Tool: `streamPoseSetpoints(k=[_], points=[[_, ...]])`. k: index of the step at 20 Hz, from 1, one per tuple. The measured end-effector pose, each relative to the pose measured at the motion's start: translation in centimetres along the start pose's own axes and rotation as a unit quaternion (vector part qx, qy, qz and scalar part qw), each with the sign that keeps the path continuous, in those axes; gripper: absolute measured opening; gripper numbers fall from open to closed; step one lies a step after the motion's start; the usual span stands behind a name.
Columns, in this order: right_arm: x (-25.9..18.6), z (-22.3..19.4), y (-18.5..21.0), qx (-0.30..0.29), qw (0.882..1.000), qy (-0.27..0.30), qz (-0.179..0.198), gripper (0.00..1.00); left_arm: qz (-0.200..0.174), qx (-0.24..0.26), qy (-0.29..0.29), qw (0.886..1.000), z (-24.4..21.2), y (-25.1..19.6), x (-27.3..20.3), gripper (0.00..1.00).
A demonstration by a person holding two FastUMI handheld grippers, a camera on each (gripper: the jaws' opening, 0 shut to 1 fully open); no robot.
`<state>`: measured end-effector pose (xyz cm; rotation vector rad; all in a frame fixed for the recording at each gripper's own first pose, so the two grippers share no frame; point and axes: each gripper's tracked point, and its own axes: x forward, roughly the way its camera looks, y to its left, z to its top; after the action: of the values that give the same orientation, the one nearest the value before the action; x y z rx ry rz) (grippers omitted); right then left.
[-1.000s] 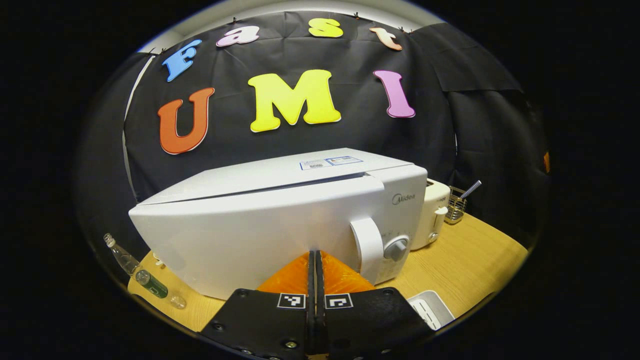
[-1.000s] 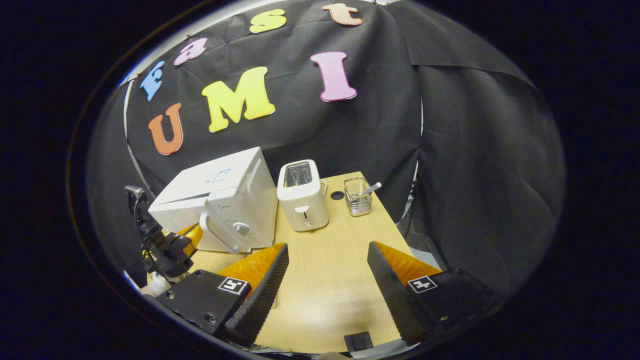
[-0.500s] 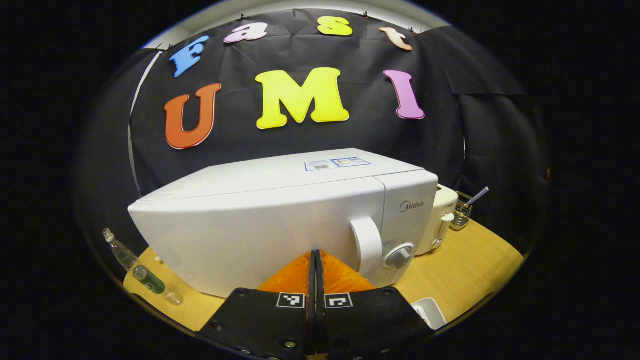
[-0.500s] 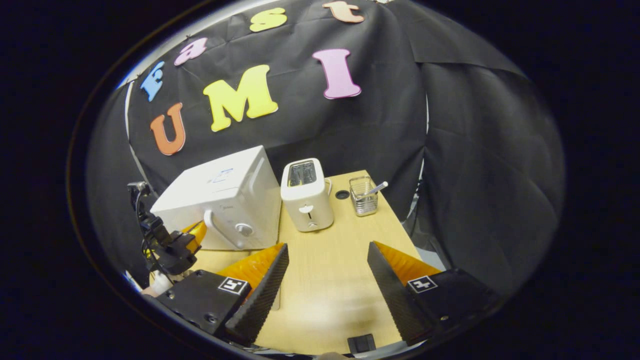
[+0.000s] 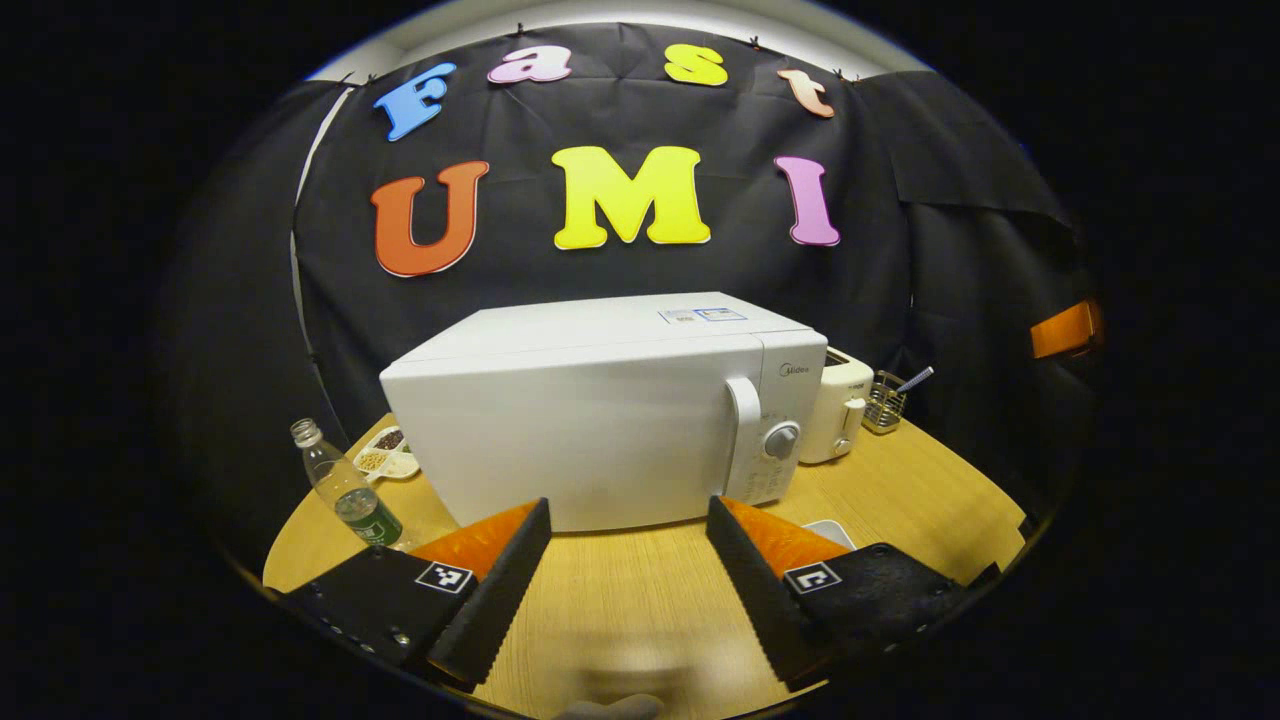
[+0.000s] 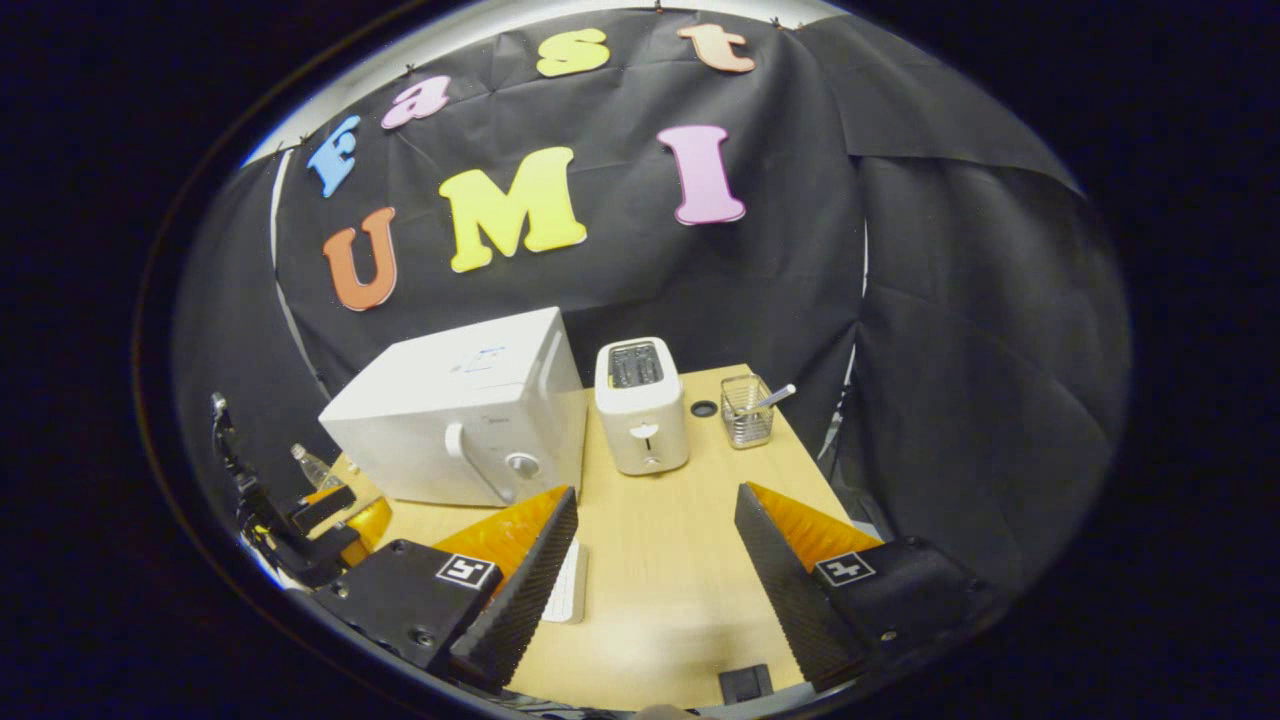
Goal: Open the microwave oven with the left hand, put the food in, and close the microwave oven.
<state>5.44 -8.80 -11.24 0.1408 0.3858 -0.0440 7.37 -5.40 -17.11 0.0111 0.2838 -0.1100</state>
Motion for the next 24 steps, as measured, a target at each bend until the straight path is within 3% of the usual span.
streamPoseSetpoints(k=[2,6,7,8,9,12,13,14,15,16,17,18,19,20,21,24], points=[[-1.6,-0.3,1.5,-0.009,1.000,-0.009,-0.003,1.00,0.019,0.014,-0.016,1.000,1.0,1.9,-2.6,0.93],[-6.5,0.2,5.4,-0.032,0.998,-0.047,-0.003,1.00,0.026,0.034,-0.053,0.998,5.2,4.5,-8.6,0.97],[-7.9,0.7,6.5,-0.041,0.997,-0.062,-0.003,0.91,0.027,0.035,-0.067,0.997,6.6,5.3,-10.1,0.96],[-9.2,1.3,7.4,-0.049,0.996,-0.078,-0.005,0.91,0.024,0.030,-0.077,0.996,7.8,5.8,-11.7,0.96],[-10.4,2.0,8.4,-0.056,0.994,-0.093,-0.005,1.00,0.023,0.021,-0.088,0.996,9.3,6.5,-13.1,0.96],[-13.7,4.2,11.7,-0.060,0.989,-0.133,0.007,1.00,0.019,-0.013,-0.113,0.993,13.0,8.1,-16.6,0.96],[-14.6,4.9,12.9,-0.058,0.988,-0.145,0.017,0.91,0.020,-0.019,-0.126,0.992,14.3,8.6,-17.5,0.96],[-15.4,5.6,13.6,-0.060,0.986,-0.156,0.022,1.00,0.027,-0.022,-0.140,0.990,15.6,9.2,-18.4,0.96],[-16.0,6.3,14.1,-0.062,0.984,-0.165,0.023,1.00,0.034,-0.024,-0.149,0.988,16.6,9.8,-19.2,0.96],[-16.6,6.8,14.5,-0.064,0.983,-0.173,0.023,0.91,0.037,-0.028,-0.156,0.987,17.2,10.1,-19.8,0.96],[-17.1,7.4,14.8,-0.063,0.981,-0.180,0.024,1.00,0.038,-0.034,-0.161,0.986,17.8,10.1,-20.3,0.96],[-17.4,7.8,15.0,-0.062,0.980,-0.188,0.023,0.91,0.036,-0.040,-0.165,0.985,18.2,10.1,-20.8,0.95],[-17.7,8.2,15.3,-0.062,0.979,-0.194,0.025,1.00,0.035,-0.042,-0.166,0.985,18.5,10.1,-21.2,0.95],[-17.7,8.3,15.5,-0.063,0.979,-0.195,0.026,0.91,0.035,-0.041,-0.167,0.985,18.7,10.2,-21.4,0.95],[-17.8,8.4,15.6,-0.064,0.978,-0.195,0.027,1.00,0.037,-0.040,-0.170,0.984,18.8,10.3,-21.6,0.95],[-18.0,8.8,16.1,-0.062,0.977,-0.199,0.034,1.00,0.031,-0.033,-0.167,0.985,19.4,10.1,-22.0,0.95]])
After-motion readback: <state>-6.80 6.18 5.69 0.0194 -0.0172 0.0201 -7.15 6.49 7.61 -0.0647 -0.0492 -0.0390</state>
